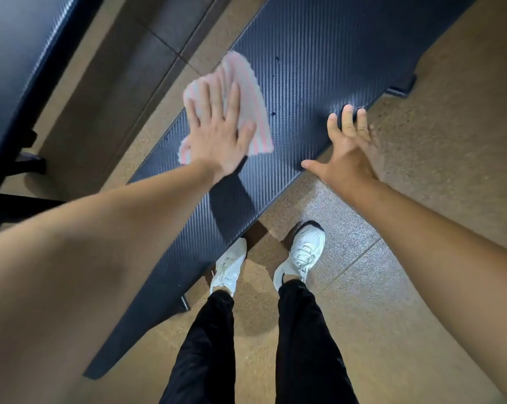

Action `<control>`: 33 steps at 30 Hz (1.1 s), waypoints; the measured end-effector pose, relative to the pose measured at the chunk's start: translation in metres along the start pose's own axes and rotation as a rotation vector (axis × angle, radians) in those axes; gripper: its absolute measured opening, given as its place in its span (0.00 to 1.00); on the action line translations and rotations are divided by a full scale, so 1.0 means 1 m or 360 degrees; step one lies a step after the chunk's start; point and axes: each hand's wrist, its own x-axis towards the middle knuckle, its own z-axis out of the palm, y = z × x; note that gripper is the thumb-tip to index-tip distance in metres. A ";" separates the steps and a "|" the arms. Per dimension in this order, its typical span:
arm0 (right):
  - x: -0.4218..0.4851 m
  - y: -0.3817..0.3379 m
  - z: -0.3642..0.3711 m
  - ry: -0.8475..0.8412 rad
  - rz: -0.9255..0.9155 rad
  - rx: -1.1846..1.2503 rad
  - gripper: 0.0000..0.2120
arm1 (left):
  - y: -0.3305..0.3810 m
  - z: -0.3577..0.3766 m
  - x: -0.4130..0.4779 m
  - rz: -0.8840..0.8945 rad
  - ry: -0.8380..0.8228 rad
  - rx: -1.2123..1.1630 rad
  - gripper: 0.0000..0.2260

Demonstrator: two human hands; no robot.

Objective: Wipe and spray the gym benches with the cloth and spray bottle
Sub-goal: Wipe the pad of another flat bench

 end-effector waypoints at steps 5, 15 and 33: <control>0.000 0.001 -0.001 -0.0050 -0.0015 -0.0055 0.48 | 0.039 0.033 -0.050 0.0367 -0.0026 0.0117 0.32; 0.003 -0.005 -0.006 -0.0110 0.0022 -0.0148 0.50 | -0.009 0.035 -0.083 -0.0384 -0.0076 -0.0041 0.33; 0.006 -0.018 -0.006 -0.0200 0.0125 0.0019 0.48 | 0.014 -0.009 0.030 0.0271 -0.0065 0.0026 0.31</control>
